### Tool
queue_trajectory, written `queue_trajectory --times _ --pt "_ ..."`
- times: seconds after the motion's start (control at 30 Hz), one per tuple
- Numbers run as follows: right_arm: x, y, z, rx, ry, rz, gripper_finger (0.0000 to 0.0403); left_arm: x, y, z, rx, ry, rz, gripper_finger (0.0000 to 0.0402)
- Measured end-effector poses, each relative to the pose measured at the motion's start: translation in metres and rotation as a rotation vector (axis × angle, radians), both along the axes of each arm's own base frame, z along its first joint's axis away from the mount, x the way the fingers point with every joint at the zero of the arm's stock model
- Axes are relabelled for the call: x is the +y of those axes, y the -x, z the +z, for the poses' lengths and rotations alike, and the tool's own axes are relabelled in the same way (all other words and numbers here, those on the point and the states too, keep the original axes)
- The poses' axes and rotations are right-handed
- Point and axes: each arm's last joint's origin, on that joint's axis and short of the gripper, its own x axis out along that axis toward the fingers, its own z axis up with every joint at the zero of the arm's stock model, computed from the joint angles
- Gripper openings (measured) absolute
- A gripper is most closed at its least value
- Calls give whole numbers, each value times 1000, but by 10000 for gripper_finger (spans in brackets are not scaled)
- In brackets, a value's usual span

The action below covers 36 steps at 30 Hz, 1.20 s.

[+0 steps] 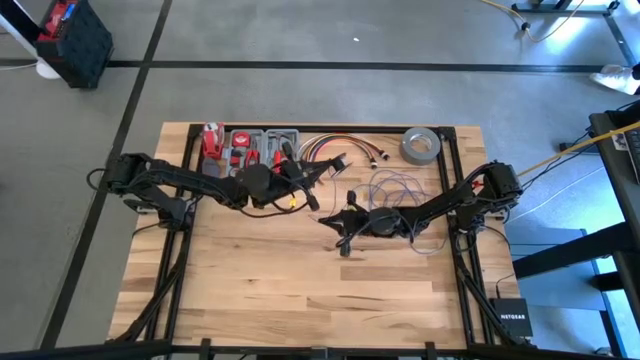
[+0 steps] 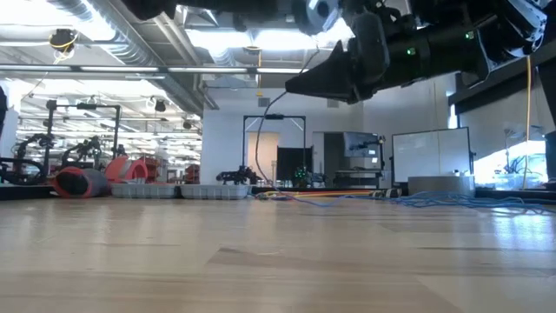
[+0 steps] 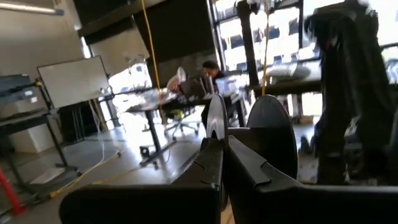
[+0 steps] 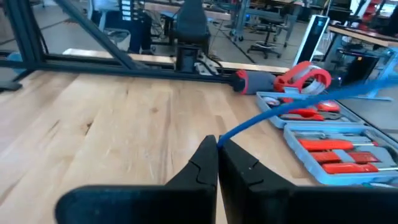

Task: Coil cords
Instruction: Coil the blue wire onto the black spool

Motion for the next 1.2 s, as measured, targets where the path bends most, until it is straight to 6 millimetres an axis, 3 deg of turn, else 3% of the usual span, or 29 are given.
queue_trajectory --times 0.27,0.5,0.67,1.0,1.2 --pt "6 9 10 43 130 -97 7 -5 0 -5 69 -28 19 0" --pt "1 14 0 171 200 -223 7 -32 7 -5 179 -85 -65 0" --pt "-2 19 9 178 213 -266 7 -45 18 -12 342 -78 -112 0" --pt "-1 31 41 93 76 -130 7 -31 20 -25 470 -61 23 0" --pt "-9 31 43 90 74 -160 7 -31 19 -28 493 -54 -42 0"
